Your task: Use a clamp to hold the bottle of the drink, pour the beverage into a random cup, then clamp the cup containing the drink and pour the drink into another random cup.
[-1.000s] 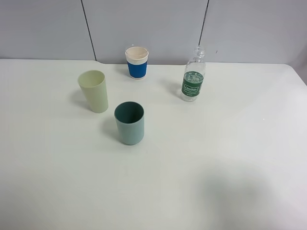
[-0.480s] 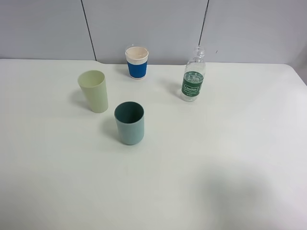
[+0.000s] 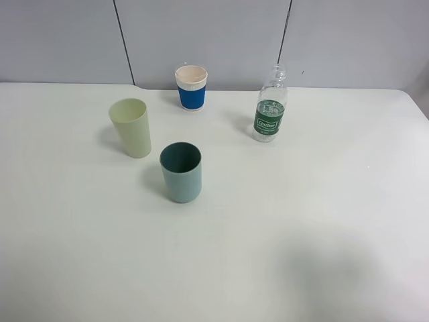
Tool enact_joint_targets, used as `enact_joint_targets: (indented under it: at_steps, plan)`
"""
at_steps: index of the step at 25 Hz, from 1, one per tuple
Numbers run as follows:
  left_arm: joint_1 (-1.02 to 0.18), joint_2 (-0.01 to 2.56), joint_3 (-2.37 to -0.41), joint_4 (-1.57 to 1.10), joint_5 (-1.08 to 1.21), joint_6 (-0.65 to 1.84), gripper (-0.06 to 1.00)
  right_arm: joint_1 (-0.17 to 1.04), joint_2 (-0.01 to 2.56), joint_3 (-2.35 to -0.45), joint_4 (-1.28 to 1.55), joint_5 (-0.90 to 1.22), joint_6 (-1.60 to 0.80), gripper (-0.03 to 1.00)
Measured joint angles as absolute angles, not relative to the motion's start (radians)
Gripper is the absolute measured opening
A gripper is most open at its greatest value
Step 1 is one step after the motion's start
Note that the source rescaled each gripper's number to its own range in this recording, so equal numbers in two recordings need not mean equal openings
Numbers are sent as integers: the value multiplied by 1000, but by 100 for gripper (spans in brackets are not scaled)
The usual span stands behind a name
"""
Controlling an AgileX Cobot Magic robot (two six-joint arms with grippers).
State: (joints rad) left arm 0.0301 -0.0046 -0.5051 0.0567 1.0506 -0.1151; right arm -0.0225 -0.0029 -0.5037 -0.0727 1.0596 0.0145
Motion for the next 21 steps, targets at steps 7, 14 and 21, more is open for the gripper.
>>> enact_joint_targets:
  at_steps: [7, 14, 21]
  plan:
    - [30, -5, -505, 57, 1051, -115, 90, -23, -3, -504, -73, 1060, 15, 66]
    - [30, -5, -505, 57, 1051, -115, 90, -23, -3, -504, -73, 1060, 15, 66]
    - [30, -5, -505, 57, 1051, -115, 90, -23, -3, -504, -73, 1060, 15, 66]
